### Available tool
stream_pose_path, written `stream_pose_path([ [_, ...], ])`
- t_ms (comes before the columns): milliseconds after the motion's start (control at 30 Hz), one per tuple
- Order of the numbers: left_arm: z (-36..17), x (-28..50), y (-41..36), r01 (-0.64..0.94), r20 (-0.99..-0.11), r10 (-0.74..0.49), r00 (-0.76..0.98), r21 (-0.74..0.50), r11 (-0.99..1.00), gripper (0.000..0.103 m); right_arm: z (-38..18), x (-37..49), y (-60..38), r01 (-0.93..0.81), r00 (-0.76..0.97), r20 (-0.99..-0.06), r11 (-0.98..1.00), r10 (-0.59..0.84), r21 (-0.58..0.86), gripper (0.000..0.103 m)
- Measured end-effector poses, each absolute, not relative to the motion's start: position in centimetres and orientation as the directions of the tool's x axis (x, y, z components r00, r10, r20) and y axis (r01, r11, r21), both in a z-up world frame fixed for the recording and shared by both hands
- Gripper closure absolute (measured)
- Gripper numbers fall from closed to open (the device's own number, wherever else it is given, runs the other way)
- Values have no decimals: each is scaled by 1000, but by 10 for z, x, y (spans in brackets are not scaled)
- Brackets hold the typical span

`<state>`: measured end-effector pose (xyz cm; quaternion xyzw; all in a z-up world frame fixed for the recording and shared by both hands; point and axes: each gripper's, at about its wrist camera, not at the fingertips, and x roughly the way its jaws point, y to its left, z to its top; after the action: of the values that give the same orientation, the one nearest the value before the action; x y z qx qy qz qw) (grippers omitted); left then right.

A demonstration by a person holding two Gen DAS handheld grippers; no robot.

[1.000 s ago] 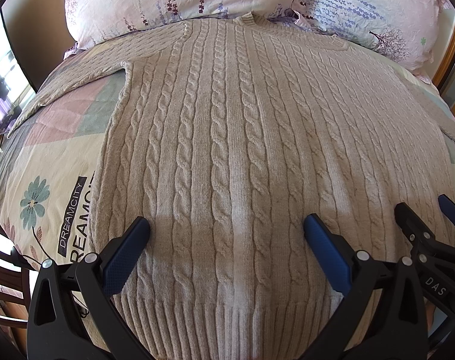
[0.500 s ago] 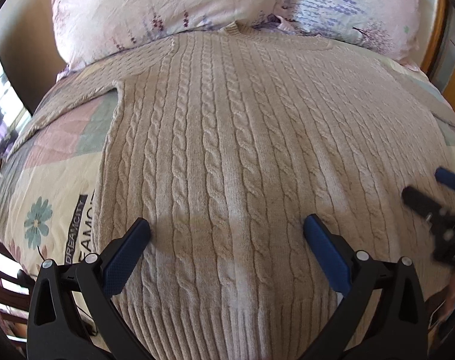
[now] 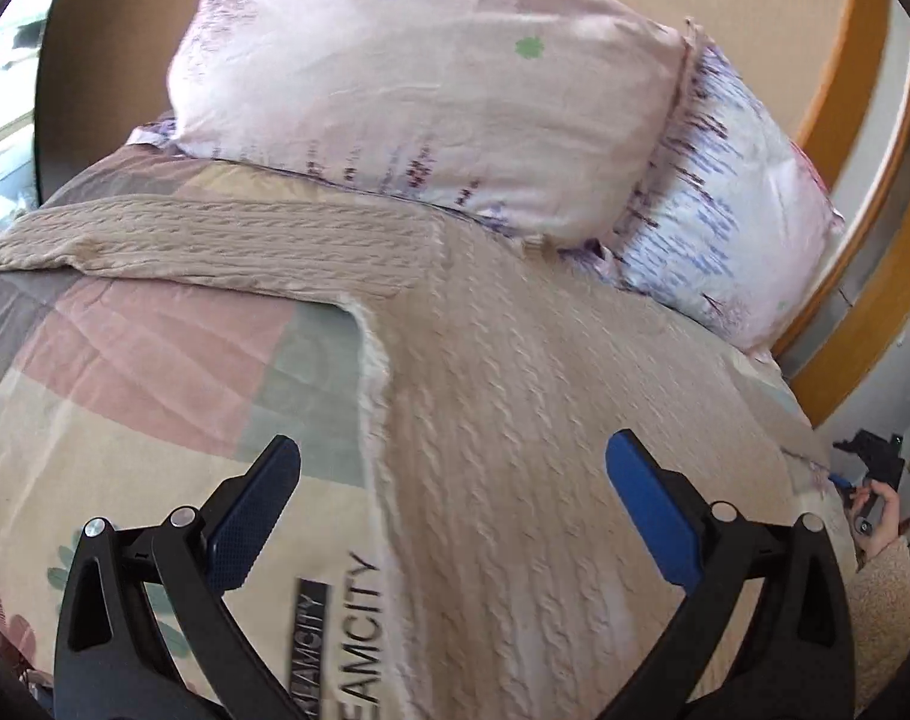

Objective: Fold small clothes

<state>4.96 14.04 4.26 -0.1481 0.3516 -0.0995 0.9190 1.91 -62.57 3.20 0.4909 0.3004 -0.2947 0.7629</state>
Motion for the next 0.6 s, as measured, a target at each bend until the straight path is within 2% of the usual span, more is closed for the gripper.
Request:
stream_pose_path([
  [67, 40, 57, 160, 21, -626, -252, 739, -352, 936, 1, 24, 23, -635, 731, 667, -731, 312, -143, 606, 52],
  [200, 34, 63, 205, -60, -595, -270, 757, -475, 878, 1, 17, 24, -650, 732, 674, -719, 286, -171, 618, 64],
  [233, 33, 62, 214, -80, -588, -264, 765, -493, 866, 1, 14, 26, -653, 741, 665, -723, 284, -184, 609, 73],
  [267, 32, 63, 223, -94, -579, -264, 771, -514, 853, 1, 12, 31, -657, 749, 656, -731, 285, -188, 599, 88],
  [300, 30, 62, 232, -105, -568, -267, 778, -537, 837, 1, 12, 34, -660, 751, 652, -735, 291, -186, 592, 94],
  [367, 28, 62, 246, -131, -555, -263, 789, -571, 810, 1, 23, 41, -654, 750, 651, -725, 335, -223, 571, 96],
  [433, 25, 63, 260, -161, -554, -253, 793, -591, 790, 3, 58, 55, -626, 685, 711, -649, 473, -270, 554, 96],
  [467, 24, 64, 267, -174, -555, -247, 795, -598, 783, 8, 79, 65, -601, 619, 761, -596, 563, -257, 548, 96],
  [533, 21, 66, 278, -206, -561, -230, 795, -607, 768, 14, 115, 87, -542, 465, 842, -512, 712, -170, 526, 96],
  [600, 18, 68, 290, -232, -559, -224, 799, -628, 743, 20, 144, 111, -465, 260, 891, -455, 830, -9, 494, 97],
])
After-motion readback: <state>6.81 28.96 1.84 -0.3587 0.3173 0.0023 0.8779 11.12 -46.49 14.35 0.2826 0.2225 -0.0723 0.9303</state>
